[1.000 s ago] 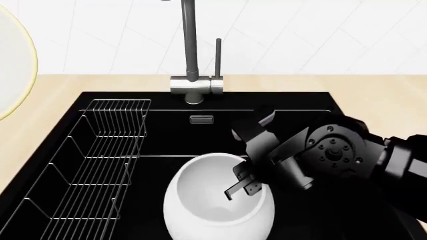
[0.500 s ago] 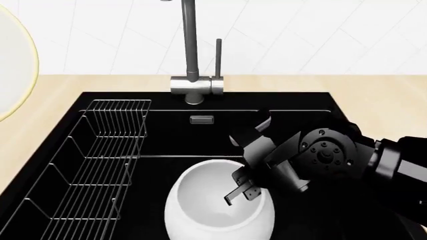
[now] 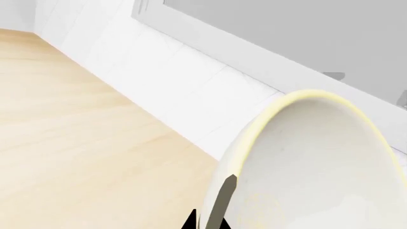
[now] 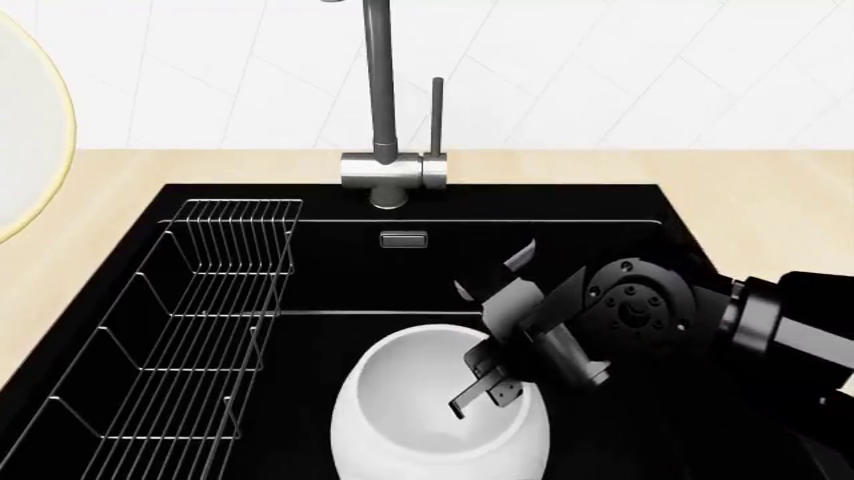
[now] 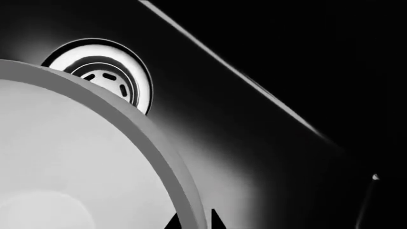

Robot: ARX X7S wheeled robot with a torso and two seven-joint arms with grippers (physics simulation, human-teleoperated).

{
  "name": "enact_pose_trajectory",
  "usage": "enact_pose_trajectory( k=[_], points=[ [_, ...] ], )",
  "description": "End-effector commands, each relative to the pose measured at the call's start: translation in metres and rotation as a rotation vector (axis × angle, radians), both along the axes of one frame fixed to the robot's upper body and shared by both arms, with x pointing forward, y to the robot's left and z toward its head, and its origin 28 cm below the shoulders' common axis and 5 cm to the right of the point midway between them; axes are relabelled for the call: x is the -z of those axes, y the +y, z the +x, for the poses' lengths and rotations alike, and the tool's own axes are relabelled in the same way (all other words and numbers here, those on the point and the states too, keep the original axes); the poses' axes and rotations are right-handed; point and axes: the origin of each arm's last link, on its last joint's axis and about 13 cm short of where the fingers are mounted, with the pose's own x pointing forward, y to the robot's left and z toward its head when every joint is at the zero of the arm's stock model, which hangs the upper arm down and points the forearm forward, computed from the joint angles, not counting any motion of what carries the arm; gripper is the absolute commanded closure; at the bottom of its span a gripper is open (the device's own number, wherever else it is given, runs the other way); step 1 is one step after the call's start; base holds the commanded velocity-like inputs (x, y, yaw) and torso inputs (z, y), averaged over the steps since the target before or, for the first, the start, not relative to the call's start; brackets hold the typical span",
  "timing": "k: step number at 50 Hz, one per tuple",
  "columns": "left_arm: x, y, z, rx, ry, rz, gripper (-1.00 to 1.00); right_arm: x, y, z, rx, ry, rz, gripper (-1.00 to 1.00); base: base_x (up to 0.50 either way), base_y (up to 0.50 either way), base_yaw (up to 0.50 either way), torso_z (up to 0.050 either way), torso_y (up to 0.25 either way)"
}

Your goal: Stack the bowls in the sink.

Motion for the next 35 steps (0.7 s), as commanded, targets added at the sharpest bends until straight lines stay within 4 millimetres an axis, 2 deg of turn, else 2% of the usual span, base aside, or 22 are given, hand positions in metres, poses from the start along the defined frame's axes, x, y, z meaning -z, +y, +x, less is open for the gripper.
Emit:
enact_pose_trajectory(
  k=[1, 8, 9, 35],
  points=[
    [-0.002, 0.001, -0.002, -0.002, -0.02, -0.004, 1.0, 0.005, 0.003, 0.001, -0.016, 0.017, -0.006, 1.0, 0.0, 0.0, 0.0, 0.0, 0.0],
    [-0.001, 0.0, -0.002, 0.0, -0.019, -0.003, 1.0, 0.006, 0.004, 0.002, -0.024, 0.019, -0.014, 1.0, 0.0, 0.0, 0.0, 0.0, 0.0],
    [-0.001, 0.0, -0.001, 0.0, -0.018, -0.003, 1.0, 0.005, 0.004, 0.002, -0.025, 0.018, -0.017, -1.0, 0.0, 0.0, 0.0, 0.0, 0.0],
    [-0.001, 0.001, -0.002, 0.0, -0.02, -0.006, 1.0, -0.026, 0.002, -0.01, -0.076, -0.048, 0.003, -1.0, 0.0, 0.0, 0.0, 0.0, 0.0]
  ],
)
